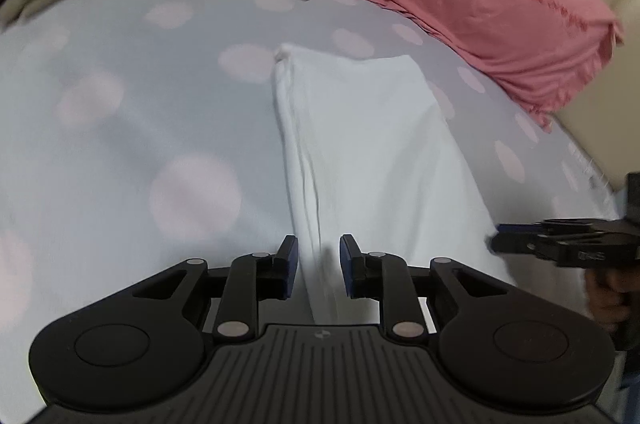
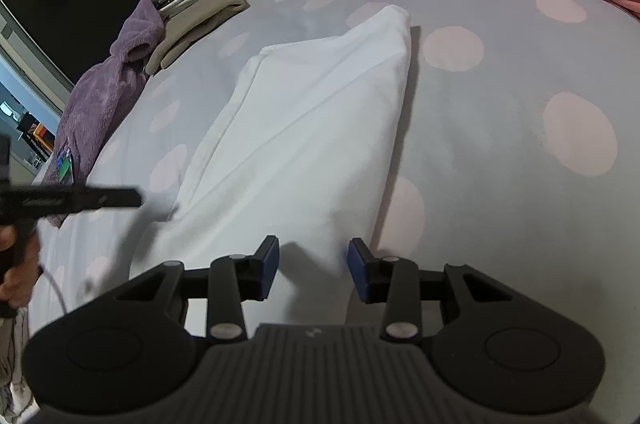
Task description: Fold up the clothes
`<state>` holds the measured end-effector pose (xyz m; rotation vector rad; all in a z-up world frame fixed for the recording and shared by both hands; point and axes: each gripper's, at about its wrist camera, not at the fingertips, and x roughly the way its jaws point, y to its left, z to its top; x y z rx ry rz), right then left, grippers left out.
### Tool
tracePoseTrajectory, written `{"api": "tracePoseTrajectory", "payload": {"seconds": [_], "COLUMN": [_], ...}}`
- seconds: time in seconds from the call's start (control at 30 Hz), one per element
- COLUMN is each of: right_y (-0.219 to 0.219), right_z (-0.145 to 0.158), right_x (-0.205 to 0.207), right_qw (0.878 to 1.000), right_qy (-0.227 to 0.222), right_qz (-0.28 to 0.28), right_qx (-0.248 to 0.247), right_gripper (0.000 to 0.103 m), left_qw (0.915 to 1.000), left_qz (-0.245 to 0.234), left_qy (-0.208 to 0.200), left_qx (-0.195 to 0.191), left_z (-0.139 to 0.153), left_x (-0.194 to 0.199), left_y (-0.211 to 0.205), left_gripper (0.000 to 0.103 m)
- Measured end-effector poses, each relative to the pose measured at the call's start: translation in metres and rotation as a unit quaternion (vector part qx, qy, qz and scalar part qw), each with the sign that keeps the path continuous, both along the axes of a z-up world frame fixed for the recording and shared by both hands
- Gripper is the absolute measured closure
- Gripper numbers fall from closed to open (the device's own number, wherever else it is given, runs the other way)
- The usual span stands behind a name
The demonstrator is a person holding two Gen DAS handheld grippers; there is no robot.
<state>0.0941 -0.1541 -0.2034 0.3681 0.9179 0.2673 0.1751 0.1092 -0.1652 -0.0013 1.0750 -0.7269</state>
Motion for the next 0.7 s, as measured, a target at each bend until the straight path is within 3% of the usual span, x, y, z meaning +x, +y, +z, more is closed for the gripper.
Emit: {"api": "tracePoseTrajectory", "payload": {"seconds": [0.23, 0.37, 0.4, 0.43, 0.6, 0.7], "right_y": [0.001, 0.0, 0.001, 0.001, 0.001, 0.0], "right_z": [-0.001, -0.003, -0.004, -0.005, -0.005, -0.006], "right_x": [-0.001, -0.002, -0.003, -0.003, -0.004, -0.004], "right_qw": [1.0, 1.0, 1.0, 1.0, 1.0, 1.0], "right_qy": [-0.002, -0.001, -0.001, -0.001, 0.0, -0.001], "right_qz": [-0.009, -0.014, -0.015, -0.016, -0.018, -0.019], "right_qx": [0.004, 0.006, 0.006, 0.006, 0.007, 0.007], "right_gripper": [0.061, 0.061, 0.061, 0.061, 0.061, 0.061], "left_qw": [0.9993, 0.9998, 0.9997, 0.9996, 0.9984, 0.9992], "left_qz": [-0.024, -0.008, -0.008, -0.009, 0.023, 0.028], "left_qy": [-0.015, -0.017, -0.021, -0.025, -0.039, -0.016], "left_qx": [0.023, 0.01, 0.001, -0.007, -0.033, -0.022], "left_z": [-0.019, -0.022, -0.02, -0.019, -0.014, -0.023], "left_x": [0.016, 0.019, 0.02, 0.02, 0.028, 0.033], "left_y": [-0.031, -0.029, -0.028, -0.027, -0.019, -0.02], "left_gripper": [0.083, 0.083, 0.087, 0.1, 0.101, 0.101]}}
